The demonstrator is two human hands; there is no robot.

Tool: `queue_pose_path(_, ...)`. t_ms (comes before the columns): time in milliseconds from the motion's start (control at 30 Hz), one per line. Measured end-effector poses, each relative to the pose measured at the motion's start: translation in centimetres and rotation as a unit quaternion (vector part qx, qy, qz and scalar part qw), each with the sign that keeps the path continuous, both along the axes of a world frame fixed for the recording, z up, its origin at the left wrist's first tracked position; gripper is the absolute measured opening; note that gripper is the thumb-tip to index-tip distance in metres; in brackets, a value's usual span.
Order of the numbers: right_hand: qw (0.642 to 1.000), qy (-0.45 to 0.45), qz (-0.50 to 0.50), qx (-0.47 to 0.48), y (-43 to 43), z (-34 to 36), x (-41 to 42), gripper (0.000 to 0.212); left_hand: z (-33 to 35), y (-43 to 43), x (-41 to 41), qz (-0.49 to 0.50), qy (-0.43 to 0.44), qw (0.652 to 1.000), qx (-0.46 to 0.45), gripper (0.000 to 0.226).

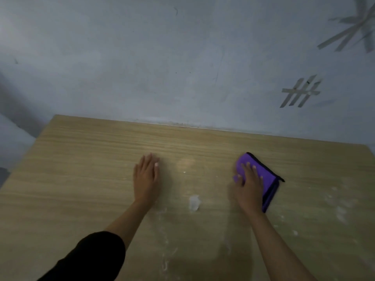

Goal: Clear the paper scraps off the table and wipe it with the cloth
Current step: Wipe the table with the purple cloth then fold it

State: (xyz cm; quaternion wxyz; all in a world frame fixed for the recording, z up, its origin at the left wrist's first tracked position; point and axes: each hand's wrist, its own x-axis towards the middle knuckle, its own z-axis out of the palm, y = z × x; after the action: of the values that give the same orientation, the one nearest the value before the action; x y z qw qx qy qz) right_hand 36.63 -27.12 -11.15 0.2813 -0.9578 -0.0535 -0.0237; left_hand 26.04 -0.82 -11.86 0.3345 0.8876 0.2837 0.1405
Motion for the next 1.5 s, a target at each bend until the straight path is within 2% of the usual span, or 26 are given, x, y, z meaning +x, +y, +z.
queue_pose_path(67, 0.996, -0.001, -0.079, 0.049, 1.0, 0.9, -0.4, 0.041, -0.3, 1.1, -2.7, 0.046, -0.001, 0.999, -0.001, 0.053)
queue_pose_path(133, 0.992, -0.012, -0.059, 0.107, 4.9, 2.1, -1.7, 0.045, 0.0, 1.6, -5.2, 0.095, -0.020, 0.995, -0.020, 0.053)
queue_pose_path(233, 0.984, -0.053, 0.127, 0.112, 14.3, 2.6, -6.7, 0.042, 0.7, 2.2, -8.9, 0.128, -0.041, 0.990, -0.042, 0.055)
queue_pose_path(300, 0.955, -0.079, 0.278, 0.069, 20.4, 2.3, -11.4, 0.042, 0.9, 3.2, -11.2, 0.143, -0.049, 0.987, -0.049, 0.057)
queue_pose_path(367, 0.921, -0.022, 0.389, 0.007, 24.0, 1.2, -16.1, 0.050, 0.7, 4.4, -13.5, 0.150, -0.039, 0.987, -0.051, 0.059)
queue_pose_path(400, 0.914, 0.012, 0.405, -0.011, 24.3, 0.6, -17.6, 0.050, 0.7, 4.9, -14.2, 0.149, -0.031, 0.987, -0.052, 0.059)
queue_pose_path(500, 0.931, -0.045, 0.363, 0.019, 21.4, -1.2, -19.5, 0.048, 0.8, 6.2, -16.5, 0.132, -0.031, 0.989, -0.053, 0.058)
queue_pose_path(567, 0.957, -0.043, 0.282, 0.044, 17.7, -1.7, -18.8, 0.048, 0.9, 6.9, -18.0, 0.098, -0.030, 0.994, -0.048, 0.055)
queue_pose_path(667, 0.992, -0.018, 0.126, 0.024, 10.7, -2.3, -16.8, 0.048, 0.7, 7.3, -20.1, 0.037, -0.014, 0.999, -0.034, 0.053)
queue_pose_path(800, 0.999, -0.019, -0.015, 0.022, 9.1, -0.3, -17.0, 0.037, 0.7, 6.8, -22.7, -0.006, -0.012, 0.998, -0.054, 0.055)
queue_pose_path(867, 0.997, -0.076, 0.000, 0.010, 12.3, 1.5, -19.6, 0.027, 0.7, 6.3, -23.8, -0.020, -0.011, 0.998, -0.053, 0.055)
queue_pose_path(933, 0.987, -0.121, 0.101, -0.024, 16.4, 2.0, -23.7, 0.020, 0.6, 5.9, -24.5, -0.029, -0.006, 0.999, -0.042, 0.055)
queue_pose_path(1000, 0.970, -0.106, 0.215, -0.042, 19.3, 0.9, -28.2, 0.027, 0.6, 5.6, -25.2, -0.040, 0.007, 0.999, -0.033, 0.056)
queue_pose_path(1067, 0.959, -0.092, 0.263, -0.049, 19.5, -0.7, -30.9, 0.038, 0.7, 5.6, -25.8, -0.055, 0.018, 0.998, -0.024, 0.059)
queue_pose_path(1167, 0.970, -0.097, 0.220, -0.033, 15.3, -1.8, -30.5, 0.040, 0.8, 6.3, -26.8, -0.064, 0.026, 0.997, -0.018, 0.057)
queue_pose_path(1367, 0.997, -0.064, 0.000, -0.046, 6.4, -0.3, -27.0, 0.050, 0.3, 6.8, -29.2, -0.056, 0.043, 0.997, -0.033, 0.056)
queue_pose_path(1433, 0.995, -0.079, -0.024, -0.064, 7.5, 1.1, -27.5, 0.044, 0.2, 6.4, -29.8, -0.057, 0.040, 0.997, -0.035, 0.053)
queue_pose_path(1500, 0.988, -0.131, 0.024, -0.079, 10.5, 2.2, -29.6, 0.034, 0.3, 5.8, -30.2, -0.059, 0.035, 0.997, -0.038, 0.056)
